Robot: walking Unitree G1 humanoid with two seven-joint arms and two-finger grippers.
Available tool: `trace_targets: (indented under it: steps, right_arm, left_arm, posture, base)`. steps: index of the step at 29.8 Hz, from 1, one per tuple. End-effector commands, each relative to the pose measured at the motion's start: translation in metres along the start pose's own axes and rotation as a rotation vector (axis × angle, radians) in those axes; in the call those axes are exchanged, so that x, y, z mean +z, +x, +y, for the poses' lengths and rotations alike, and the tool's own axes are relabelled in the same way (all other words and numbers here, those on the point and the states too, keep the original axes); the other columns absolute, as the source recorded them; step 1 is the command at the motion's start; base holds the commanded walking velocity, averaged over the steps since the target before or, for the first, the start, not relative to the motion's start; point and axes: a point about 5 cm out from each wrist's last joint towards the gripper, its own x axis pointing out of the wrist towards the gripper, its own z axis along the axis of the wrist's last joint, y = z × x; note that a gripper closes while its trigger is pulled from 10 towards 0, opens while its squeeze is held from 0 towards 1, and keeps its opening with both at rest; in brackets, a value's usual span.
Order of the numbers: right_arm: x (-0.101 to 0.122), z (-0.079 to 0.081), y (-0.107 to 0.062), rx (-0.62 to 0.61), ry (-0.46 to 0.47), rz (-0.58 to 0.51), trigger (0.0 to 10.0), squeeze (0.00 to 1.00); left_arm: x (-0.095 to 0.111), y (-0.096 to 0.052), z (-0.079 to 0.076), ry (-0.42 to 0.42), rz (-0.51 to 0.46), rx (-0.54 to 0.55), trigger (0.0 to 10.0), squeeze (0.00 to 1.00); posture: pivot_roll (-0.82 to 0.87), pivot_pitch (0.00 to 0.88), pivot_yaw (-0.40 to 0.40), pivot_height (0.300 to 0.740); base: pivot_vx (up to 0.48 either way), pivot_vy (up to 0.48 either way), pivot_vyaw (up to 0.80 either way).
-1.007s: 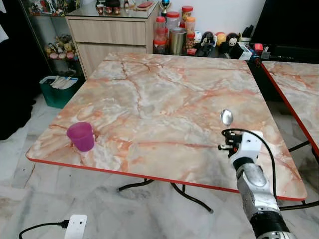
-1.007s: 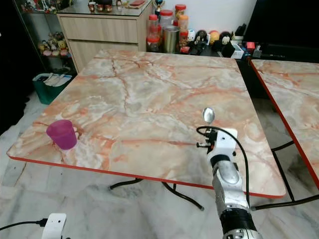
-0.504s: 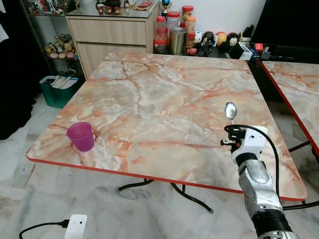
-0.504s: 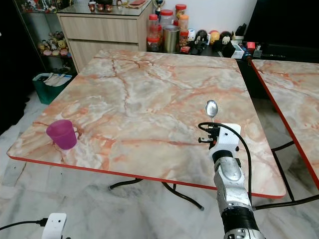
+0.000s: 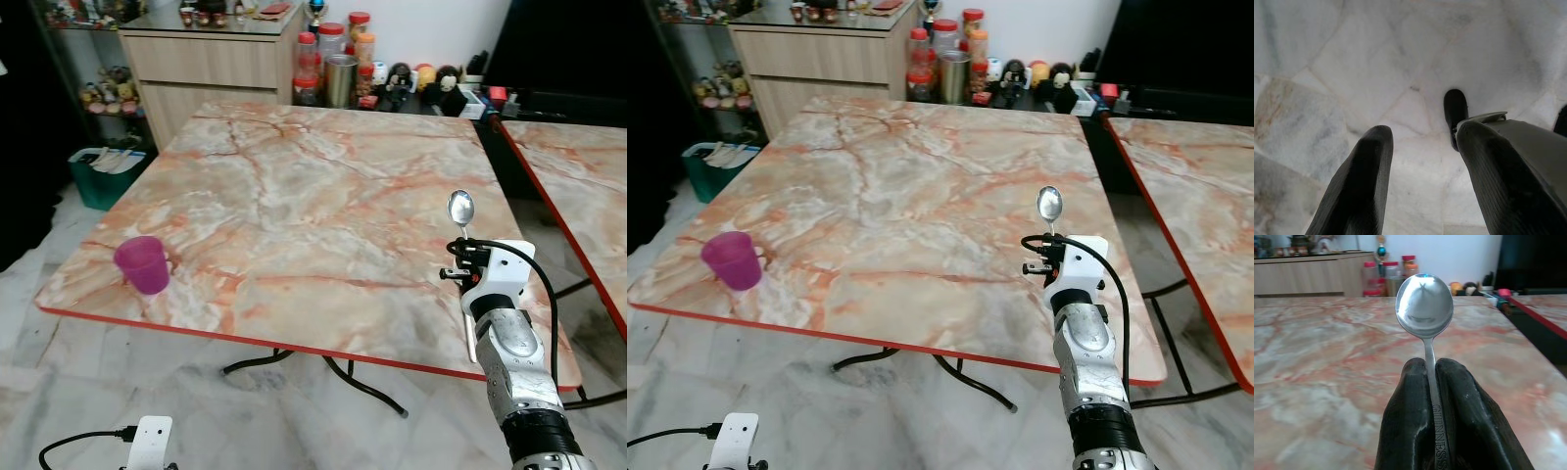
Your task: Setting the table
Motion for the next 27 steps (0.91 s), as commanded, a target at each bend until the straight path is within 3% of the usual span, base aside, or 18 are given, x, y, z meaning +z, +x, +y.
trace_targets:
  steps: [1, 27]
  right_arm:
    - [0.0095, 0.0008, 0.0031, 0.005, -0.007, -0.025, 10.0, 0.00]
    - [0.0013, -0.0034, 0.0013, -0.010, -0.021, 0.014, 10.0, 0.00]
  left_arm:
    - [-0.0026, -0.0001, -0.0002, 0.021, 0.013, -0.005, 10.0, 0.00]
    - [-0.0011, 0.0001, -0.0016, 0.013, 0.006, -0.006, 10.0, 0.00]
  posture:
    - [0.07, 0.000, -0.021, 0.740]
    - [0.07, 0.000, -0.026, 0.740]
  base:
    - [0.000, 0.000, 0.00]
    - [0.000, -0.265, 0.00]
